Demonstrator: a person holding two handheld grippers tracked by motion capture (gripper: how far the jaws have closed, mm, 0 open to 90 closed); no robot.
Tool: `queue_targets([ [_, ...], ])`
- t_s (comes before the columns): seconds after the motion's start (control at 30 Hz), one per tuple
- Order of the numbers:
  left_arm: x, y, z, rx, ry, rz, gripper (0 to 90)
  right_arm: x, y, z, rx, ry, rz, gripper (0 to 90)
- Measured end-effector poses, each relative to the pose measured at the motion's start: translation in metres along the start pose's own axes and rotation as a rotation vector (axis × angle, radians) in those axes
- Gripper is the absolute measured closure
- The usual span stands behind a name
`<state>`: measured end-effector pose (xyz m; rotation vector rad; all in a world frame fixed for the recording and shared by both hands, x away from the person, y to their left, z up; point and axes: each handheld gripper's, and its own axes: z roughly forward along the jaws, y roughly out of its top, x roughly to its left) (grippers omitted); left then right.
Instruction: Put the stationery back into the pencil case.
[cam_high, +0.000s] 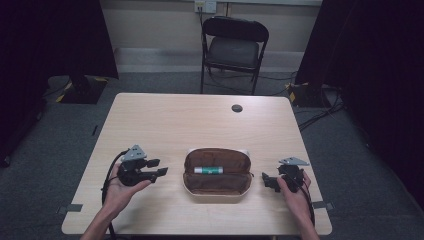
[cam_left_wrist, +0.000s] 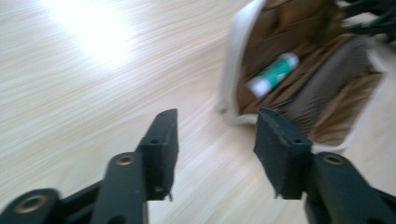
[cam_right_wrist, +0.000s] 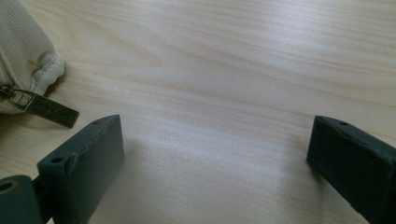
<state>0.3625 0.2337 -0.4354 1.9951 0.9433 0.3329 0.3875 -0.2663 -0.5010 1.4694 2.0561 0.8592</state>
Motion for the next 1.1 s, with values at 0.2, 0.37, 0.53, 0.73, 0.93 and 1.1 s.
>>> queue_targets([
  [0.2, 0.019, -0.022, -0.009, 0.017, 0.080, -0.066, 35.9, 0.000, 0.000, 0.000, 0.000, 0.000, 0.000, 2.8],
  [0.37, 0.032, -0.035, -0.014, 0.039, 0.151, -0.116, 25.9, 0.000, 0.000, 0.000, 0.000, 0.000, 0.000, 2.8],
  [0.53, 0.051, -0.048, -0.014, 0.093, 0.233, -0.134, 17.0, 0.000, 0.000, 0.000, 0.000, 0.000, 0.000, 2.8],
  [0.73, 0.061, -0.058, -0.009, 0.147, 0.330, -0.141, 17.4, 0.000, 0.000, 0.000, 0.000, 0.000, 0.000, 2.8],
  [0.93, 0.063, -0.064, 0.001, 0.173, 0.336, -0.141, 14.8, 0.000, 0.000, 0.000, 0.000, 0.000, -0.001, 2.8],
  [1.1, 0.063, -0.070, 0.007, 0.118, 0.321, -0.119, 5.3, 0.000, 0.000, 0.000, 0.000, 0.001, -0.001, 2.8],
])
